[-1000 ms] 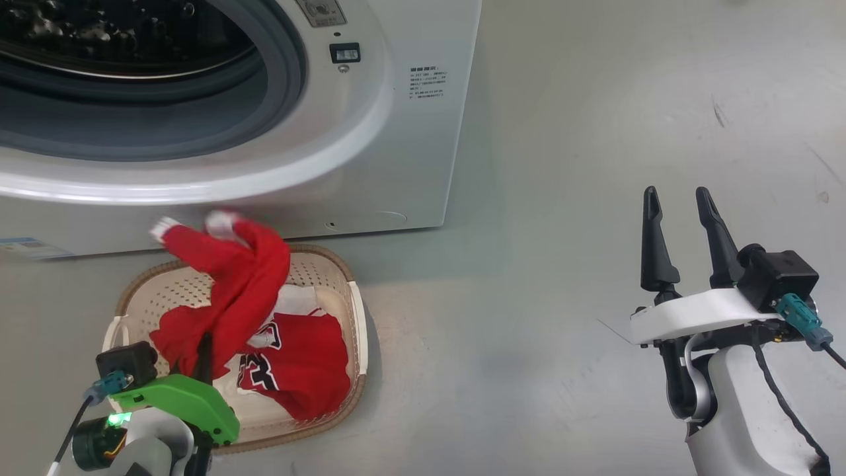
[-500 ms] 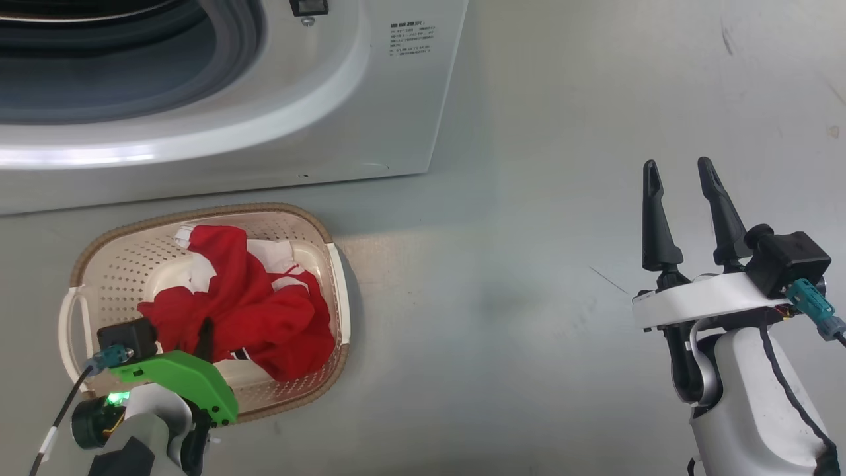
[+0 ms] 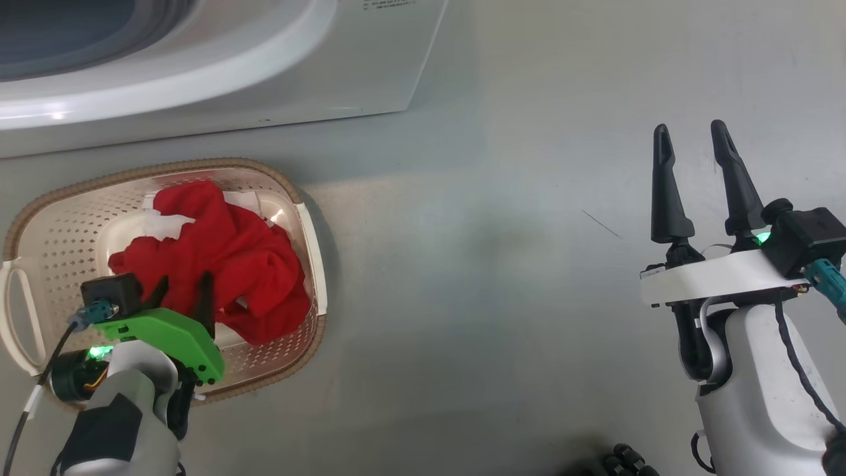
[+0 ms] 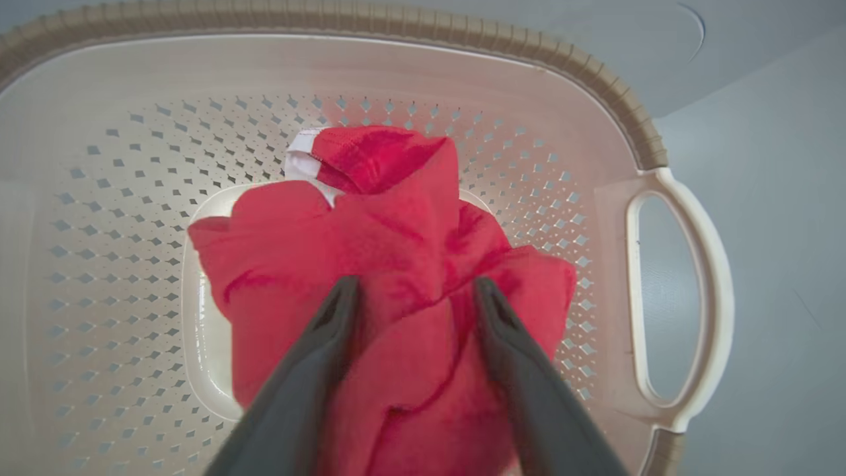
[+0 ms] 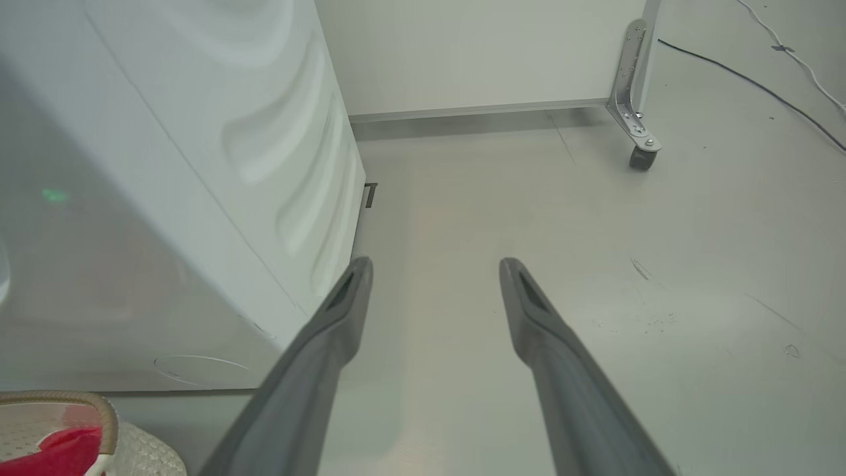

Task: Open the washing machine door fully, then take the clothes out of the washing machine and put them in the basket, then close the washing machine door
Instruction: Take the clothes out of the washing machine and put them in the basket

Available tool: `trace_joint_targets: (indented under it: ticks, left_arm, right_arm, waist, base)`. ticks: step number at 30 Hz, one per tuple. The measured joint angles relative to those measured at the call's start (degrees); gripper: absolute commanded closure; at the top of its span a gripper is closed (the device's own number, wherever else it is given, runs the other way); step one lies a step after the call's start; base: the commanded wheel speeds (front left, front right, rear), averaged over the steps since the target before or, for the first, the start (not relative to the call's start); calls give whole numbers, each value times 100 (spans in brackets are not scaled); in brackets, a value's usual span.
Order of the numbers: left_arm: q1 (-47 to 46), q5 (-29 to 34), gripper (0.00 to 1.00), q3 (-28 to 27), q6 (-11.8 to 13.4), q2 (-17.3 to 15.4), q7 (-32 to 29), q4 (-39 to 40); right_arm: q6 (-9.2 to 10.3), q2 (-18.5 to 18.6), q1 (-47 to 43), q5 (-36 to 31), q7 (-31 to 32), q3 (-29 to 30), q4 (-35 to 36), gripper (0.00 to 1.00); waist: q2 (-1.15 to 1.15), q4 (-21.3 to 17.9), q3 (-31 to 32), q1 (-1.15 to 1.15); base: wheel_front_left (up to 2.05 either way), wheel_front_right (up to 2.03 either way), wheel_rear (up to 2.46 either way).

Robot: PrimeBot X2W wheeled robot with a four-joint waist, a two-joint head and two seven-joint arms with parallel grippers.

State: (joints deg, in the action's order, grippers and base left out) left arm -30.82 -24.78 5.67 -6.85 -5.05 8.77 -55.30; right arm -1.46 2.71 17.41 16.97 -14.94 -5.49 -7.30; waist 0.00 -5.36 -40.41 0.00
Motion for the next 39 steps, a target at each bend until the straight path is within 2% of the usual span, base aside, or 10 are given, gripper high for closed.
trace_joint_targets:
  ticks: [8, 23, 27, 33, 39]
  left_arm:
    - [-54, 93, 0, 38, 0, 32, 212, -353]
    - [73, 218, 0, 135, -1, 108, 553, -253]
    - [171, 219, 0, 107, -1, 114, 567, 67]
    - [253, 224, 0, -286, -2, 114, 566, 1305]
    - [665, 368, 0, -449, -2, 115, 566, 2067]
  right_arm:
    - [-1, 1, 41, 1, 1, 88, -57, 0]
    - [-100, 2, 86, 55, 0, 164, -388, 0]
    - [-101, 2, 53, 57, 0, 179, -490, 0]
    - [-152, 0, -165, -11, 1, 209, -622, 0]
    - [-169, 0, -292, -83, 1, 214, -688, 0]
  waist:
    - [0, 9, 32, 0]
    - [0, 239, 860, 0]
    - [0, 304, 1150, 0]
    - [0, 393, 1603, 0]
    - [0, 460, 2050, 0]
  base:
    - [0, 0, 0]
    - [0, 0, 0]
    - [0, 0, 0]
    - [0, 0, 0]
    - [0, 0, 0]
